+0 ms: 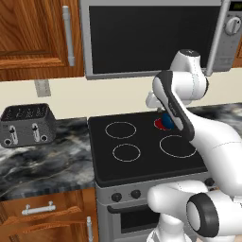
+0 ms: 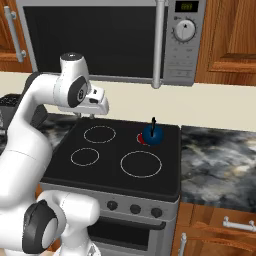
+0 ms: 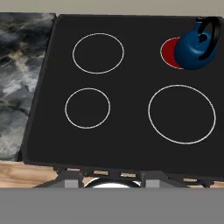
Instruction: The kettle is done boiling. Turn off the stove, then wait for 300 timesteps before moving the kettle to the dining table.
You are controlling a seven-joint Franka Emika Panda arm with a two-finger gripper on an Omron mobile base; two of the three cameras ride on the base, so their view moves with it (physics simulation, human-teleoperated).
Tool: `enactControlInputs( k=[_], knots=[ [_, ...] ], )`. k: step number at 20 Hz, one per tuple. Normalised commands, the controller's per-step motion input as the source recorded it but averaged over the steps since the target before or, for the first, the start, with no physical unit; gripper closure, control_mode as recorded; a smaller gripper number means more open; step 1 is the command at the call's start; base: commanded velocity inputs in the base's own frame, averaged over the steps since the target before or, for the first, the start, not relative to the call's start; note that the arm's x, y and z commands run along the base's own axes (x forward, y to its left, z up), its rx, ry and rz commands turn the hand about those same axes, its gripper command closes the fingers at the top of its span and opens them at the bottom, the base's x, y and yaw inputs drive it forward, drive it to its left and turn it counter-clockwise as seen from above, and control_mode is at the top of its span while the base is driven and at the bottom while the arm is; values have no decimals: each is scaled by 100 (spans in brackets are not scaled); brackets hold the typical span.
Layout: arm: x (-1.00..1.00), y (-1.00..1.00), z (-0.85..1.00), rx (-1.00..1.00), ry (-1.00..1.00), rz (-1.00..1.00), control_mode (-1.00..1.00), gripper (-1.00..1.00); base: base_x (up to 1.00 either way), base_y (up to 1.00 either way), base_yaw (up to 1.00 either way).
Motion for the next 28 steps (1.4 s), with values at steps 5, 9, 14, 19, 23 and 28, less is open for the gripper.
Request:
enactControlInputs(
  k=[5,9,14,19,23,28],
  knots=[
    [0,0,0,0,0,0,100,-100,0,-6,0],
    [0,0,0,0,0,0,100,-100,-14,-33,0],
    [0,0,0,0,0,0,100,-100,-19,-39,0],
    [0,0,0,0,0,0,100,-100,-19,-39,0],
    [0,0,0,0,0,0,100,-100,-17,-40,0],
    [0,0,0,0,0,0,100,-100,-20,-46,0]
  ],
)
